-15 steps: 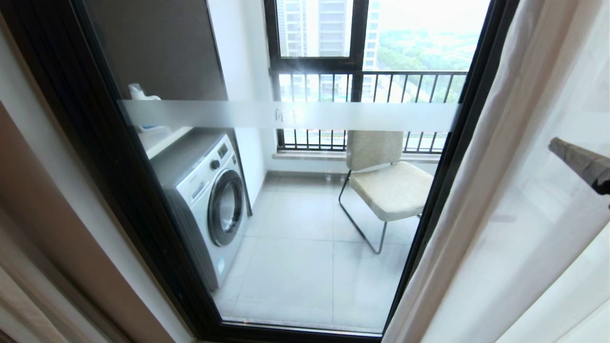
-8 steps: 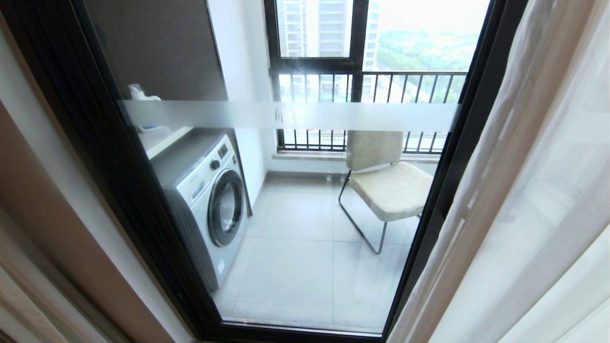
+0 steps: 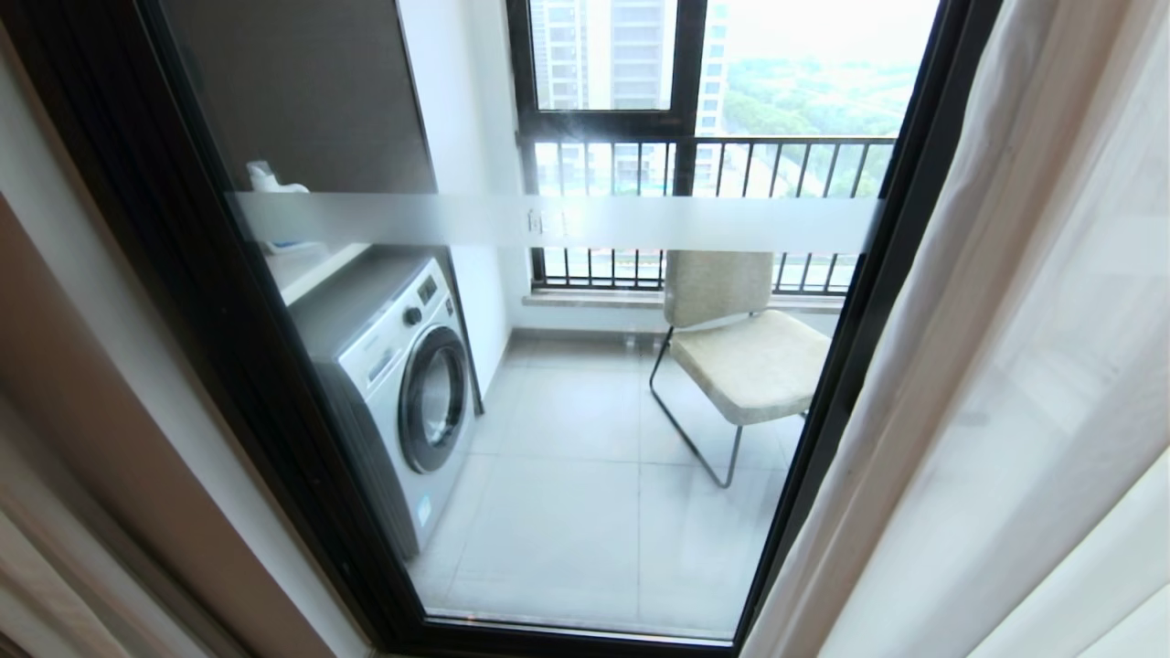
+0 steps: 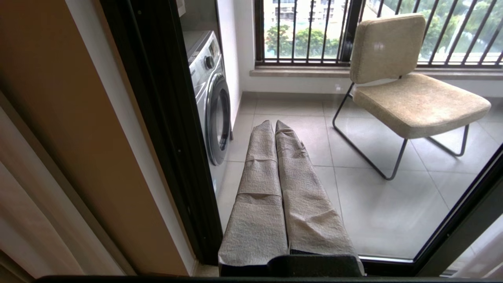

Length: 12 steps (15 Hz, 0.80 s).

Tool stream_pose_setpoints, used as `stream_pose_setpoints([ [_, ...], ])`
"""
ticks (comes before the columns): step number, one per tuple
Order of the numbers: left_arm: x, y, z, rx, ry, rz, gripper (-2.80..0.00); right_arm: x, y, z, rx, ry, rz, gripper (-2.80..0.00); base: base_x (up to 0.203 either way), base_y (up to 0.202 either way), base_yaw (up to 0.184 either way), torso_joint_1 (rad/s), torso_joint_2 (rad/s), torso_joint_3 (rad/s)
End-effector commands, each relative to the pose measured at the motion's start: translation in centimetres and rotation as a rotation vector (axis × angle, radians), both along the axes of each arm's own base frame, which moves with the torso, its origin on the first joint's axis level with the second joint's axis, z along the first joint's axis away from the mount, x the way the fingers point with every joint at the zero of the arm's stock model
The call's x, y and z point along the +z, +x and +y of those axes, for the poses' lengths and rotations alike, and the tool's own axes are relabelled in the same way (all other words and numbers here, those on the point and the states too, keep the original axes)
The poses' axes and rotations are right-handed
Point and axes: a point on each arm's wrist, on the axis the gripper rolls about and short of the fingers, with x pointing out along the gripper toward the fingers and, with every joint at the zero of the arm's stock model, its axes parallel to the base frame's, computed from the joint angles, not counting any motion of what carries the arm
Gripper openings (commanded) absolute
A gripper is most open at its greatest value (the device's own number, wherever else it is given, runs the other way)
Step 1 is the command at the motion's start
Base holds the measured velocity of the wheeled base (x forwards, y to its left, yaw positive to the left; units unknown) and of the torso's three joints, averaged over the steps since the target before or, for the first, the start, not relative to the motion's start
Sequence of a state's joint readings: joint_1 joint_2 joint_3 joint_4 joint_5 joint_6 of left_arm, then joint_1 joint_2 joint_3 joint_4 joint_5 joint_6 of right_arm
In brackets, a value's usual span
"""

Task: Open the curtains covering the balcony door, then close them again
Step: Close the inner curtains on both sides

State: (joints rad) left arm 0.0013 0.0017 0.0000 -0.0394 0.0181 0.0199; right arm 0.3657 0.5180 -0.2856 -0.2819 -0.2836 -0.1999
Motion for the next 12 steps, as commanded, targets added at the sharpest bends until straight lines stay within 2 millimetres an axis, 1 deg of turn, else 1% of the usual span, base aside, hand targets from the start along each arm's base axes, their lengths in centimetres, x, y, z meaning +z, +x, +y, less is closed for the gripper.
stream_pose_setpoints([
  [1,0.0,0.0,0.0,0.001,0.0,-0.001,-2.8,-1.3,-0.6,-0.3,-0.047,0.01,0.0,-2.8,0.0,0.0,0.0,0.0,0.0,0.0],
  [5,0.0,0.0,0.0,0.001,0.0,-0.002,-2.8,-4.4,-1.4,-0.6,-0.116,0.034,0.035,-2.8,0.0,0.0,0.0,0.0,0.0,0.0],
  [8,0.0,0.0,0.0,0.001,0.0,-0.002,-2.8,-7.2,-2.3,-0.6,-0.136,0.035,0.053,-2.8,0.0,0.0,0.0,0.0,0.0,0.0],
  [9,0.0,0.0,0.0,0.001,0.0,-0.001,-2.8,-8.0,-2.4,-0.6,-0.137,0.034,0.063,-2.8,0.0,0.0,0.0,0.0,0.0,0.0],
  [12,0.0,0.0,0.0,0.001,0.0,-0.001,-2.8,-9.3,-3.5,-0.5,-0.152,0.056,0.09,-2.8,0.0,0.0,0.0,0.0,0.0,0.0],
])
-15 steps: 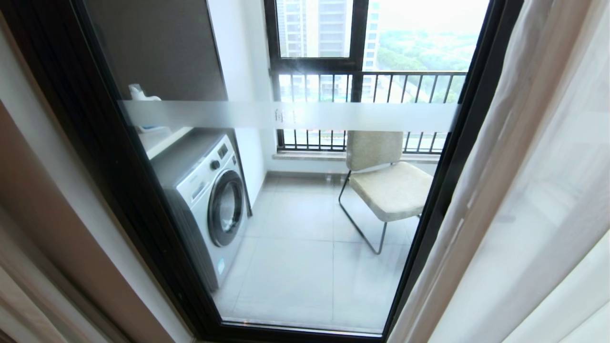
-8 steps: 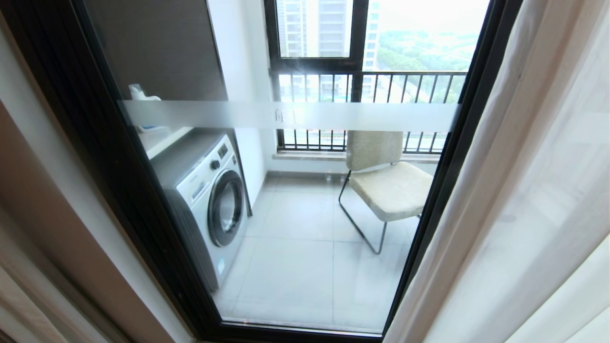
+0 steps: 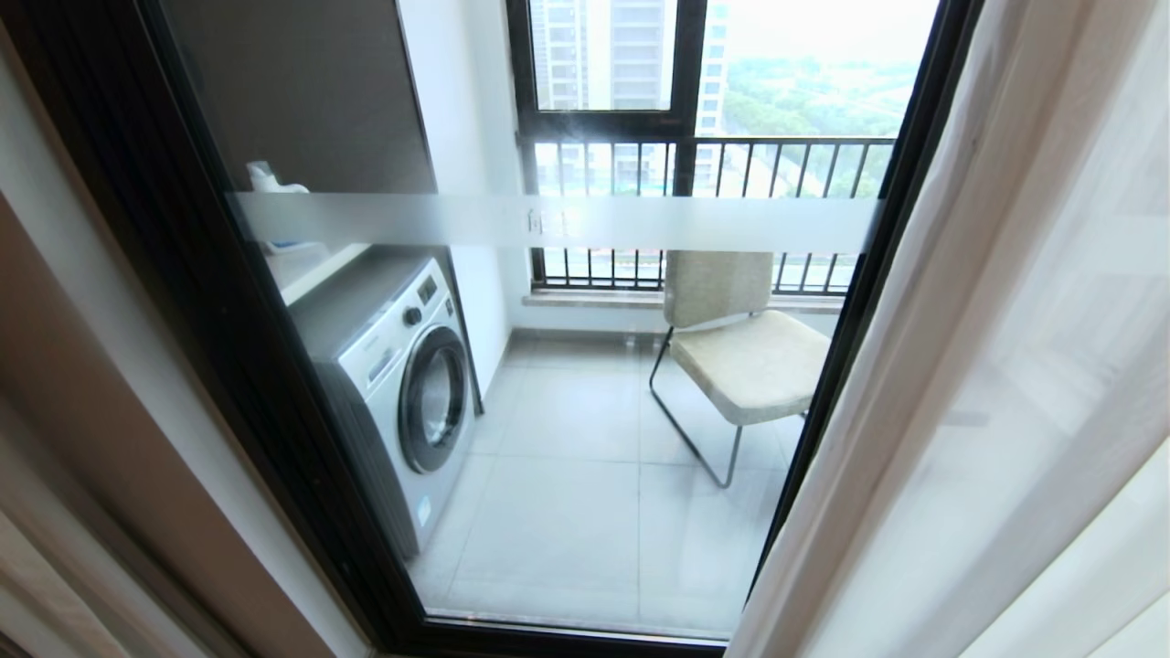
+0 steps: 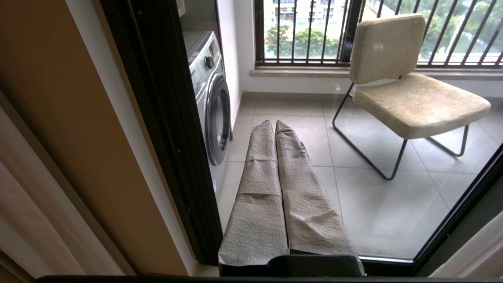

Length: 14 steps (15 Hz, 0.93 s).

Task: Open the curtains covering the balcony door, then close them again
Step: Close the inner curtains on both sides

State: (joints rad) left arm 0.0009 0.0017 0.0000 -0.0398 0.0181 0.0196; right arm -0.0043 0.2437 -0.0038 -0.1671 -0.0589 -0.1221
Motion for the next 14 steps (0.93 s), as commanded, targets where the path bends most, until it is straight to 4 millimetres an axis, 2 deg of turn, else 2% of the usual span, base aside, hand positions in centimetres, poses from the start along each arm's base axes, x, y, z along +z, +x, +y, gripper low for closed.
stream_pose_setpoints([
  [1,0.0,0.0,0.0,0.001,0.0,-0.002,-2.8,-0.5,-0.6,0.0,-0.013,0.022,-0.024,-2.8,0.0,0.0,0.0,0.0,0.0,0.0],
  [8,0.0,0.0,0.0,0.001,0.0,-0.002,-2.8,-1.6,-2.0,0.1,0.032,0.033,-0.105,-2.8,0.0,0.0,0.0,0.0,0.0,0.0],
  [14,0.0,0.0,0.0,0.001,0.0,-0.002,-2.8,-2.1,-2.1,0.1,0.039,0.07,-0.079,-2.8,0.0,0.0,0.0,0.0,0.0,0.0],
])
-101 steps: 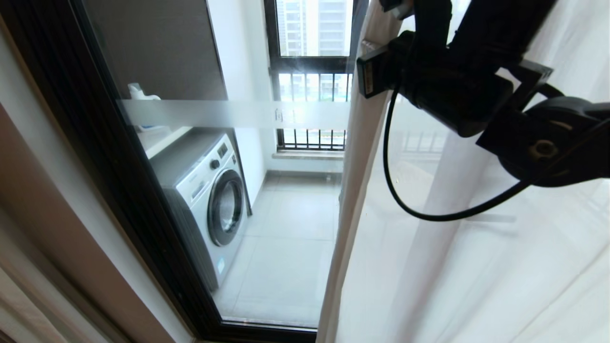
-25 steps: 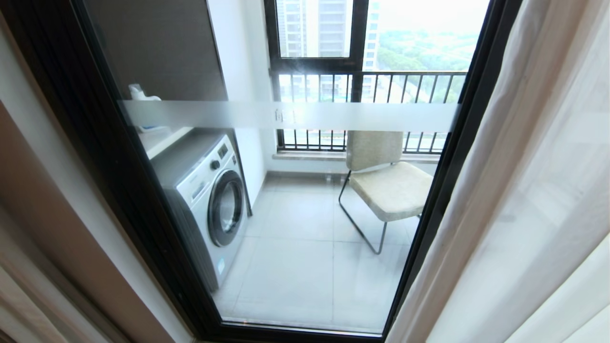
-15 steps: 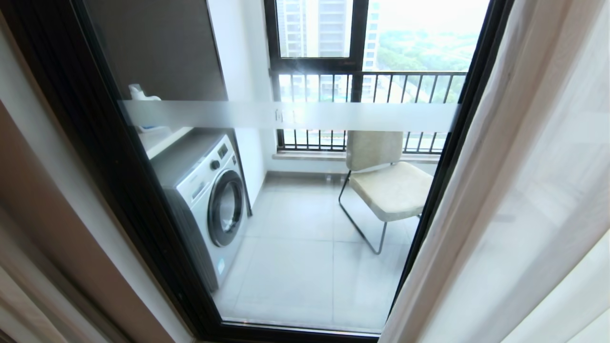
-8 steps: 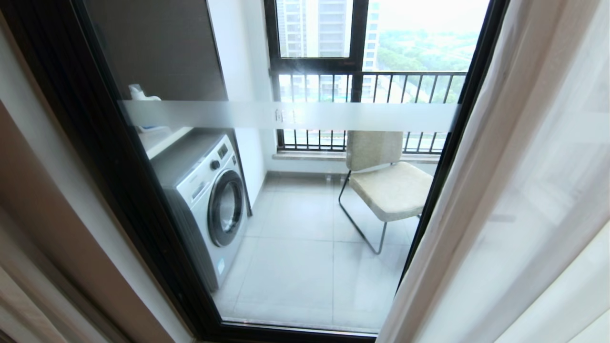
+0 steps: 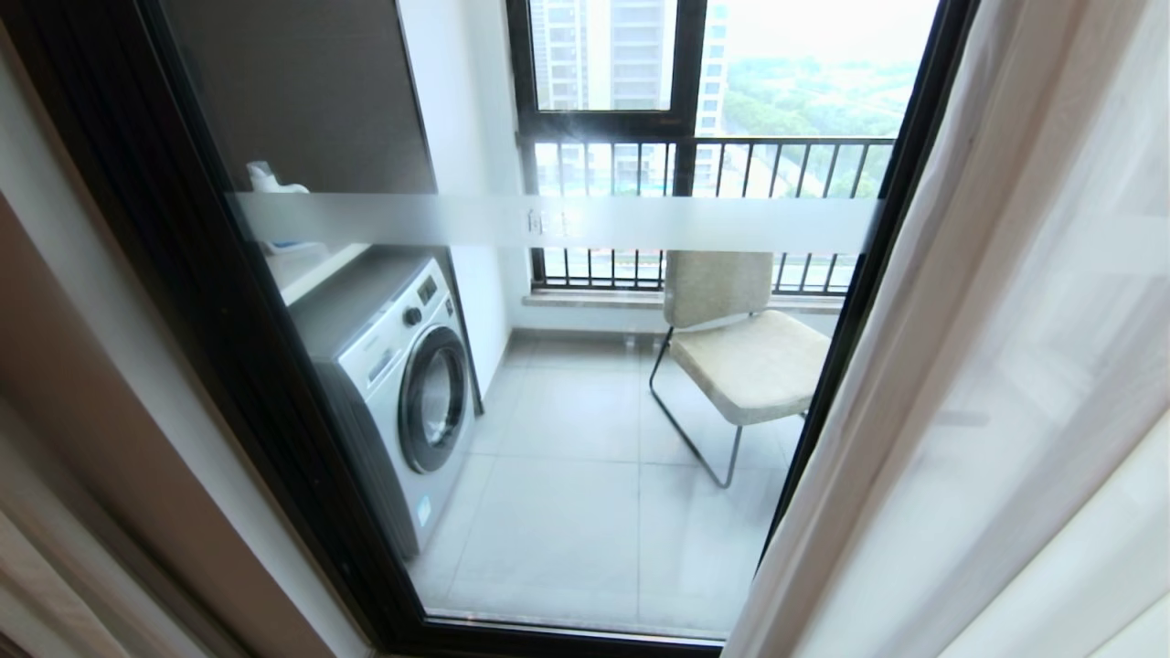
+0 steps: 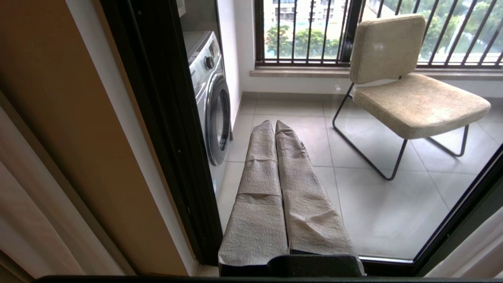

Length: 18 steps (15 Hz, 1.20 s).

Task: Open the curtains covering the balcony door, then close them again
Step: Close the inner curtains on both sides

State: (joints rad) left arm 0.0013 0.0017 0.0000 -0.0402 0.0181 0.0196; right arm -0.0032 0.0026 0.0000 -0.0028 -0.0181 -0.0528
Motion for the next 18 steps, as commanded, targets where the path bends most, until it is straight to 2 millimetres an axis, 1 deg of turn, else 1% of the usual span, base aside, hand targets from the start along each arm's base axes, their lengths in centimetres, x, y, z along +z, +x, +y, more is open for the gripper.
stream_pose_setpoints([
  [1,0.01,0.0,0.0,0.001,0.0,-0.001,-2.8,0.0,-0.02,0.0,0.0,0.001,-0.003,-2.8,0.0,0.0,0.0,0.0,0.0,0.0],
  [8,0.0,0.0,0.0,0.001,0.0,0.0,-2.8,-0.02,-0.02,0.0,-0.002,0.001,-0.001,-2.8,0.0,0.0,0.0,0.0,0.0,0.0],
  [13,0.0,0.0,0.0,0.001,0.0,0.0,-2.8,0.01,-0.02,-0.02,-0.008,0.065,-0.006,-2.8,0.0,0.0,0.0,0.0,0.0,0.0],
  [18,0.0,0.0,0.0,0.001,0.0,0.0,-2.8,0.03,-0.02,-0.02,-0.008,0.071,-0.008,-2.8,0.0,0.0,0.0,0.0,0.0,0.0],
])
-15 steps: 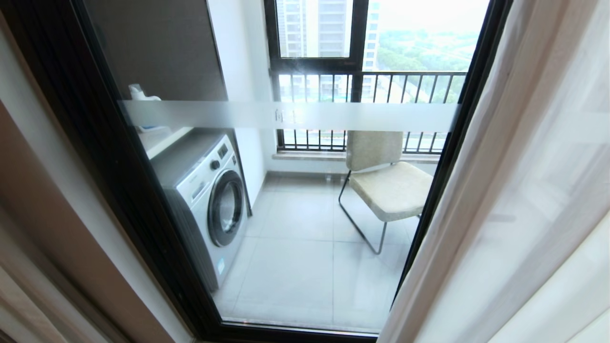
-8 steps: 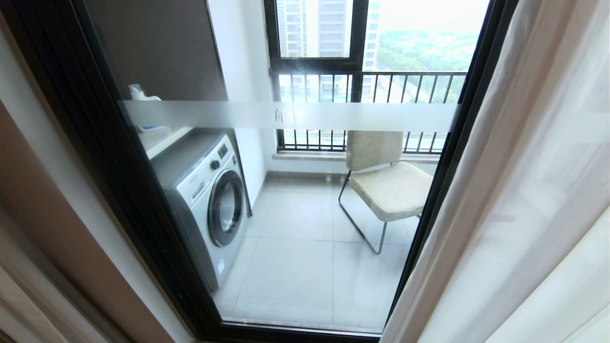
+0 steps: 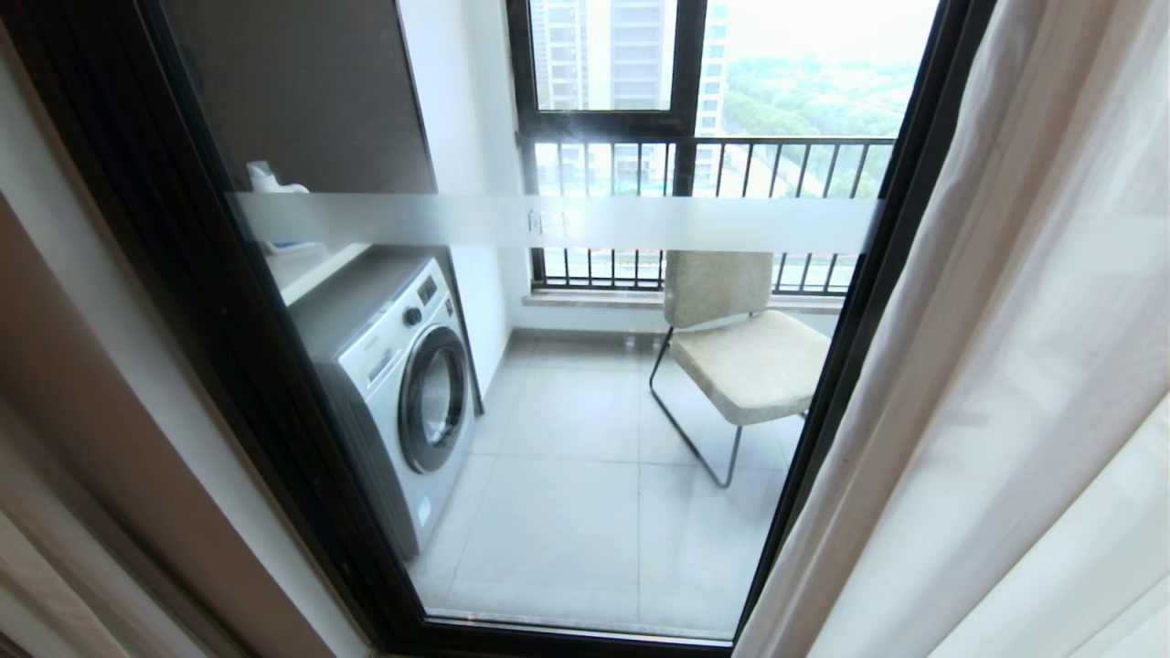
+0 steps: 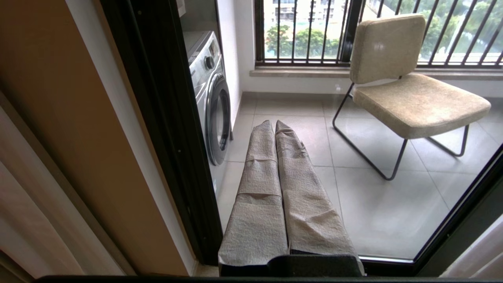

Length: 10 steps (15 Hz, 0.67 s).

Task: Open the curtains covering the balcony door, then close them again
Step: Close the inner curtains on both sides

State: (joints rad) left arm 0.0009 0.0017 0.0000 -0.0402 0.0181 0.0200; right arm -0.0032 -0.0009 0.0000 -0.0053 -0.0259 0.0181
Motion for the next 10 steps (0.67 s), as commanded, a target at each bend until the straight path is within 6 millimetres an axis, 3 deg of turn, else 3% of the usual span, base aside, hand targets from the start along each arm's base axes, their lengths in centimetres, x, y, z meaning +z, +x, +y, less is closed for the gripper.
stream_pose_setpoints([
  [1,0.01,0.0,0.0,-0.001,0.0,-0.001,-2.8,0.01,0.01,0.0,0.0,0.0,0.0,-2.8,0.0,0.0,0.0,0.0,0.0,0.0],
  [10,0.0,0.0,0.0,0.001,0.0,0.0,-2.8,0.01,0.01,0.0,-0.001,0.0,0.0,-2.8,0.0,0.0,0.0,0.0,0.0,0.0],
])
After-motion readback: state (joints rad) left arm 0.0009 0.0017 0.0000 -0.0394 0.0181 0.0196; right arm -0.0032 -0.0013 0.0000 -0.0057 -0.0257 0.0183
